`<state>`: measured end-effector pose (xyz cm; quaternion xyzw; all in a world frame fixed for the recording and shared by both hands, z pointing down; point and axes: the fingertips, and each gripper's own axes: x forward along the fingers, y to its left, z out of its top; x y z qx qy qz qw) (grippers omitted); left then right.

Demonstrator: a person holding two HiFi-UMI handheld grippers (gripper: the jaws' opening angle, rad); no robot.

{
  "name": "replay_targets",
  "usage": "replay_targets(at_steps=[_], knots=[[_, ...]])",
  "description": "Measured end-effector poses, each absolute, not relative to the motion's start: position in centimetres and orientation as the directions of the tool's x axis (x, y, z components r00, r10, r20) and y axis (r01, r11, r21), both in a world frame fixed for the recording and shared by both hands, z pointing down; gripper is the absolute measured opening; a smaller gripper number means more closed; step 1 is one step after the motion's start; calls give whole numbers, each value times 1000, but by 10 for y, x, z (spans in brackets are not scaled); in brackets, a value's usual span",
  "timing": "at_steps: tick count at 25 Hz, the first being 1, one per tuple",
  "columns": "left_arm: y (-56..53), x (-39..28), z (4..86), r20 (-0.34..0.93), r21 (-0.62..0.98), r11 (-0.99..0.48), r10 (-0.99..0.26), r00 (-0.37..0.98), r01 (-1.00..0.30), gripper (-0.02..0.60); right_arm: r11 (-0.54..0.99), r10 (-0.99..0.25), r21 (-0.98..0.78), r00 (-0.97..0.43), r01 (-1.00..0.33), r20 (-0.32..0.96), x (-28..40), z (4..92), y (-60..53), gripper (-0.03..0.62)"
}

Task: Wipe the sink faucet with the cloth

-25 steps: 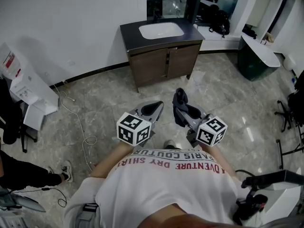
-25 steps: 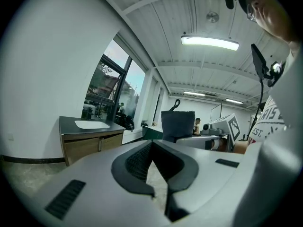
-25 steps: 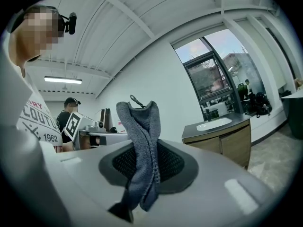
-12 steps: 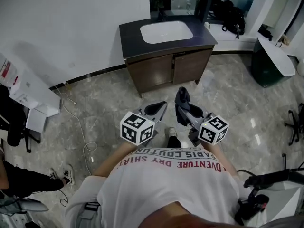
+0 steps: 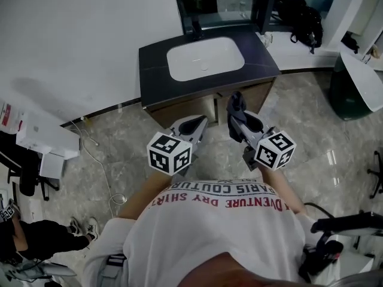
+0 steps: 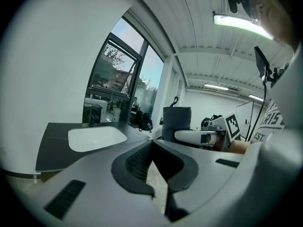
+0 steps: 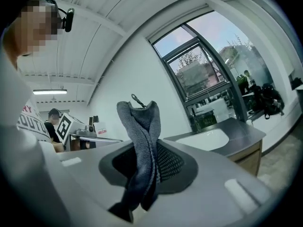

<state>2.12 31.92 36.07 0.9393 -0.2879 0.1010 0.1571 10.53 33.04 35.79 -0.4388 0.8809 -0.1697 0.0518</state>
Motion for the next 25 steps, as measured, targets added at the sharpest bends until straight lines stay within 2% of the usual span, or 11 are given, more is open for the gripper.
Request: replay_targets(at_steps=[11, 19, 25], knots=[[158, 36, 363, 221, 240, -778, -538, 814, -580, 2, 633, -734, -272, -673, -725, 88, 107, 366, 180, 78], [-26, 48, 377, 249, 267, -777, -516, 820, -570, 2, 606, -746, -292, -656, -740, 111, 122, 371, -1, 78], [-166, 38, 368, 240, 255, -745, -569, 786, -617, 2, 598, -756, -270, -643, -755, 124, 127, 360, -138, 78]])
